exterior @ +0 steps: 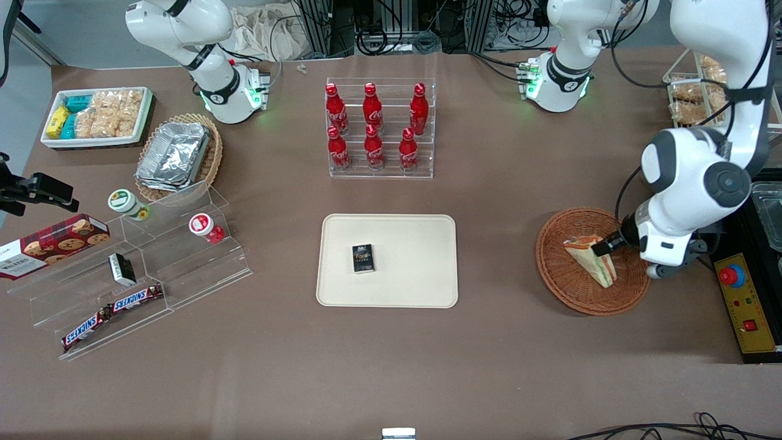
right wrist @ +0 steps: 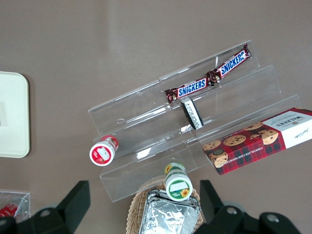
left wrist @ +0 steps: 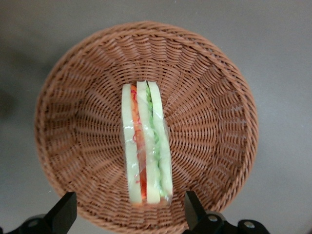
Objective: Place sandwich from basket to tray
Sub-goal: 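Lower the left gripper and close it on the sandwich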
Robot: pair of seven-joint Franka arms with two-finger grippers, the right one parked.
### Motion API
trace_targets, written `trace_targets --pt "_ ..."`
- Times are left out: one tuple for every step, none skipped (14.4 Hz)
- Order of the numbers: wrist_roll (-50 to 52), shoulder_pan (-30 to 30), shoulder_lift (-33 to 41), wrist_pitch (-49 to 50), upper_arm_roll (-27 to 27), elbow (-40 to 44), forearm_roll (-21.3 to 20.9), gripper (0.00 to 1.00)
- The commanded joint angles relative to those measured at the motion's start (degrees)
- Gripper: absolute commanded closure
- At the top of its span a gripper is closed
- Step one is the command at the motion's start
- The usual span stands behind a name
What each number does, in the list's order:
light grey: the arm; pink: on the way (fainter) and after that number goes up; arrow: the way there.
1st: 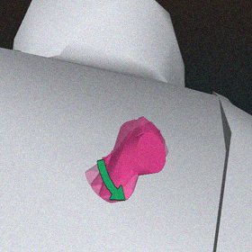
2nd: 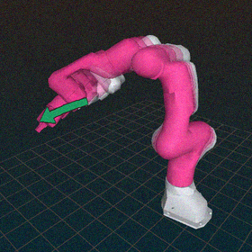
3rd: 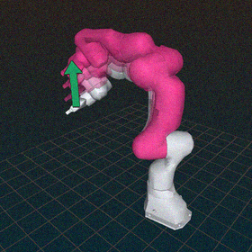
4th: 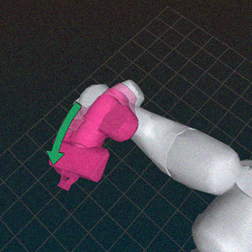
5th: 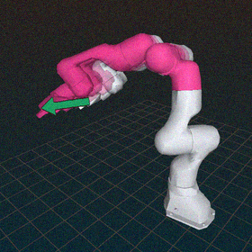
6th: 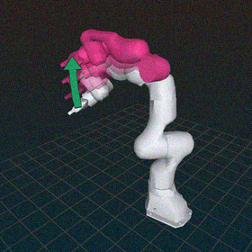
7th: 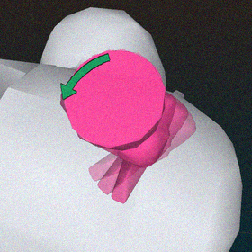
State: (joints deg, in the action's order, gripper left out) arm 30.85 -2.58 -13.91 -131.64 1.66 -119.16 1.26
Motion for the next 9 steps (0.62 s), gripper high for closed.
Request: trace_targets --pt "3.0 0.1 -2.5 -3.3 -0.3 0.1 0.8 0.00" --pt "3.7 0.1 -3.7 -4.8 -0.3 0.1 0.8 0.00" --pt "4.2 0.0 -4.7 -5.9 -0.3 0.0 0.8 0.00" --pt "4.8 0.0 -5.5 -6.1 -0.3 0.0 0.8 0.00" --pt "4.9 0.0 -5.9 -6.2 -0.3 -0.1 0.7 0.00" --pt "4.9 -0.1 -6.1 -6.2 -0.3 -0.1 0.7 0.00" --pt "4.9 0.0 -6.4 -6.2 -0.3 -0.1 0.8 0.00" --pt "4.9 -0.1 -7.0 -6.2 -0.3 0.0 0.8 0.00" --pt "4.9 -0.1 -7.5 -6.5 -0.3 0.1 0.8 0.00"
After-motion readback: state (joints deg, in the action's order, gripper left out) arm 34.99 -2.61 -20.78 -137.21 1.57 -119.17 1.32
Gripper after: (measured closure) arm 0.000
